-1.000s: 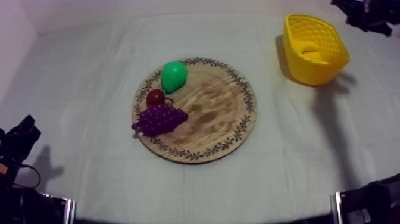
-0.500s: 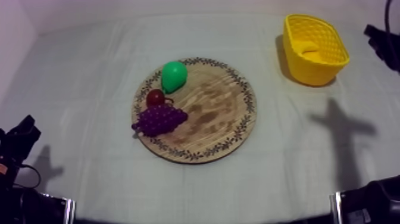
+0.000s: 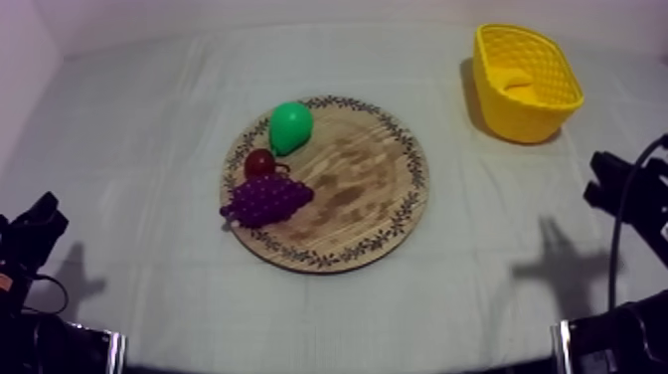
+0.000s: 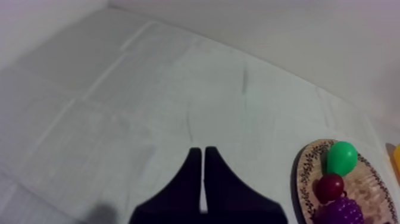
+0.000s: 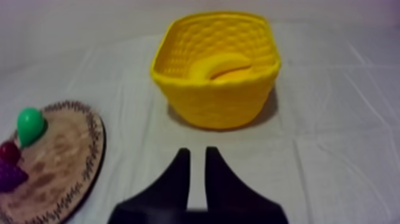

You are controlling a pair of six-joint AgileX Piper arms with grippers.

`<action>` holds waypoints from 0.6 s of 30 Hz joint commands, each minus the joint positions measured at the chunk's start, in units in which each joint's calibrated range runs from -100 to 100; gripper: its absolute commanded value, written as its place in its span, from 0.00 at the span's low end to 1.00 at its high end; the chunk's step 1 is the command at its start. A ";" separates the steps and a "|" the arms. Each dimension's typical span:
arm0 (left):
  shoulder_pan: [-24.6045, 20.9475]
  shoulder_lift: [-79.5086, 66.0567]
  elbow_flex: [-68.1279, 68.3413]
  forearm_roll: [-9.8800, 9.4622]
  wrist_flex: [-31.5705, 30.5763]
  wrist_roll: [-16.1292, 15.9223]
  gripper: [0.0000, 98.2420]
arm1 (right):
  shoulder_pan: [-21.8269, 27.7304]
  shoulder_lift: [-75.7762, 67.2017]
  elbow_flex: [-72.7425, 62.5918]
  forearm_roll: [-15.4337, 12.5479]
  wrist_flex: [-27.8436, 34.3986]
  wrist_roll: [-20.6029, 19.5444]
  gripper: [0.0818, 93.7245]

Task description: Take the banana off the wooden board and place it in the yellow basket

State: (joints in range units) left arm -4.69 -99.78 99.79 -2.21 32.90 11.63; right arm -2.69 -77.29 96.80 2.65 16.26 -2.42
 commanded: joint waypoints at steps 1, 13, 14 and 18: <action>0.02 -0.05 -0.01 0.03 0.00 0.00 0.00 | -0.42 -2.95 2.19 -1.60 1.02 3.26 0.07; 0.02 -0.05 -0.01 0.03 0.00 0.00 0.00 | -1.99 -12.95 2.96 -4.47 16.56 7.08 0.01; 0.02 -0.05 -0.01 0.03 0.00 0.00 0.00 | -2.05 -13.74 2.97 -4.39 17.55 7.36 0.01; 0.02 -0.05 -0.01 0.03 0.00 0.00 0.00 | -1.83 -17.12 2.97 -4.10 20.54 8.46 0.00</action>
State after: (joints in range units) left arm -4.69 -99.78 99.79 -2.21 32.90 11.63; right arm -4.58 -93.46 99.76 -1.52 36.12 5.62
